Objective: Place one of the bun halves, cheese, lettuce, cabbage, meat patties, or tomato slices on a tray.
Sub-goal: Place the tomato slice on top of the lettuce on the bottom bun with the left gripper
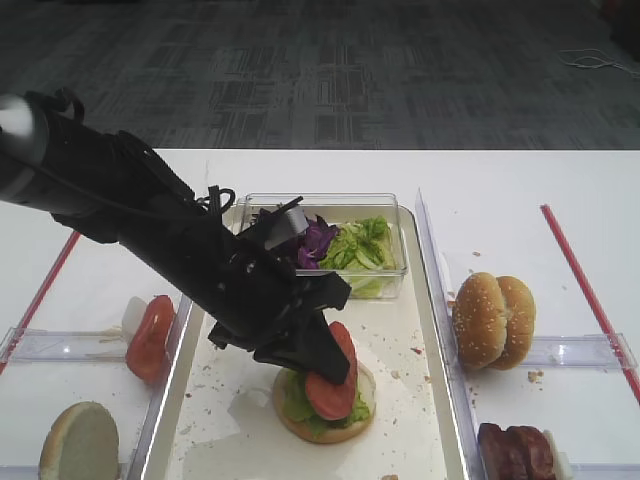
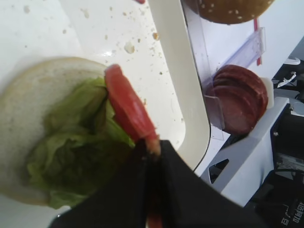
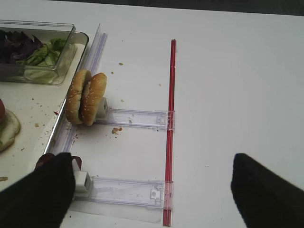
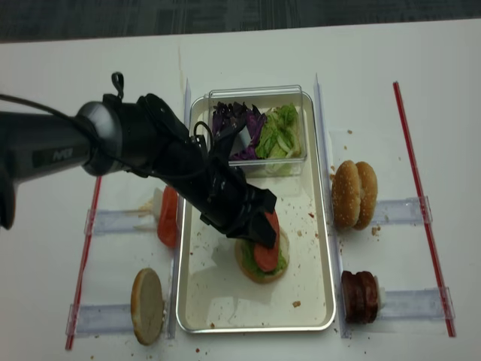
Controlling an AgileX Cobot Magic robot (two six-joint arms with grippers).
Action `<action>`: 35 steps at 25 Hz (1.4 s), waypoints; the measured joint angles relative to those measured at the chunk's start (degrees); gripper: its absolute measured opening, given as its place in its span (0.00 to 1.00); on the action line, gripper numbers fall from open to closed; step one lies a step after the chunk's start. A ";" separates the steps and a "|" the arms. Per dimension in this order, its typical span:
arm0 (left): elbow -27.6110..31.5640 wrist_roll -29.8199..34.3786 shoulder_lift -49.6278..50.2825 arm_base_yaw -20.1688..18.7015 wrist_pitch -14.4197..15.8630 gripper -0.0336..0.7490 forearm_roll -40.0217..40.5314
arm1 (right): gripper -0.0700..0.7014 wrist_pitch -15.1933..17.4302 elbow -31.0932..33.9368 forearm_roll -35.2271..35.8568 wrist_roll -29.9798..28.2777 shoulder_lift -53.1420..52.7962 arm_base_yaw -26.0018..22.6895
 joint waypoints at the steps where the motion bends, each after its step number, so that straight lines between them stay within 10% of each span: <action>1: 0.00 0.00 0.22 0.00 0.00 0.09 0.00 | 0.99 0.00 0.00 0.00 0.00 0.00 0.00; 8: 0.00 -0.11 0.43 0.00 -0.14 0.14 0.12 | 0.99 0.00 0.00 0.00 0.00 0.00 0.00; 20: 0.00 -1.18 0.43 0.00 -0.14 0.70 0.12 | 0.99 0.00 0.00 0.00 0.00 0.00 0.00; 35: 0.00 -1.84 0.43 0.79 -1.05 0.77 0.12 | 0.98 0.00 0.00 0.00 0.00 0.00 0.00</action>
